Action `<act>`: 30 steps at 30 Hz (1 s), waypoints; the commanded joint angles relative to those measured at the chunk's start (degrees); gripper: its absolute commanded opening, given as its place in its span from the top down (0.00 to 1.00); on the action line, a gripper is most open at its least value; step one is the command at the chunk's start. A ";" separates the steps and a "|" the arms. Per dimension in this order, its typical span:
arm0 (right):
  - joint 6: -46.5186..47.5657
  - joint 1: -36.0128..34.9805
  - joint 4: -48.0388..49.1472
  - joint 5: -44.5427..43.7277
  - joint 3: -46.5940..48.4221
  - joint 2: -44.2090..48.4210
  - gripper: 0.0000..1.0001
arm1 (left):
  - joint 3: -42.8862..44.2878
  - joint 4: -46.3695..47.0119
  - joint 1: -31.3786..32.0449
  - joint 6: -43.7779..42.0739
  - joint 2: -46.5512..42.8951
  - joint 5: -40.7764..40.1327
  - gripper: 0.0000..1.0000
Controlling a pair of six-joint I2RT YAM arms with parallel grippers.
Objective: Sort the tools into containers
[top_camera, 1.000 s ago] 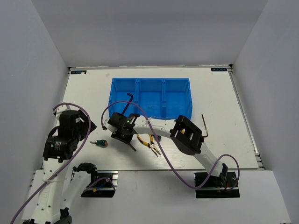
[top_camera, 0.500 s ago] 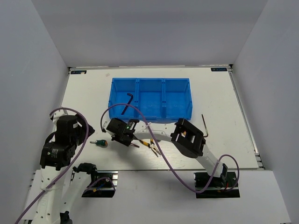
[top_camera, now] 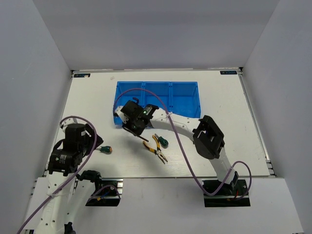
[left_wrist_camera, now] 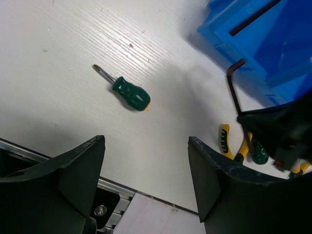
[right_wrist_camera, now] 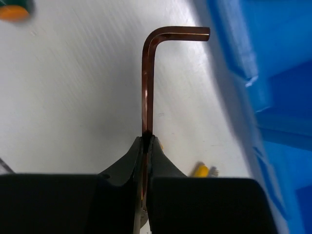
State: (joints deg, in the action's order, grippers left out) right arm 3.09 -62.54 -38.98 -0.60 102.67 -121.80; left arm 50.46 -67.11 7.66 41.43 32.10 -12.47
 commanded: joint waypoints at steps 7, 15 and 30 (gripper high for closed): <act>-0.02 3.30 8.21 -10.52 12.97 3.59 1.00 | -2.47 3.22 -0.01 0.32 -0.72 2.54 0.21; -1.51 8.05 15.50 -17.78 25.02 -7.22 1.00 | -3.52 4.36 -0.01 0.32 0.42 3.59 0.22; -7.05 11.74 20.26 -6.97 23.12 -8.46 0.48 | -4.84 11.38 0.51 -2.93 4.47 7.80 0.25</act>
State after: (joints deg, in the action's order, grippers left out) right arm -2.24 -52.07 -21.89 -10.13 126.63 -135.02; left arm 46.35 -59.90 7.90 40.73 35.73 -7.55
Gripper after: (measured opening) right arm 0.514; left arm 0.762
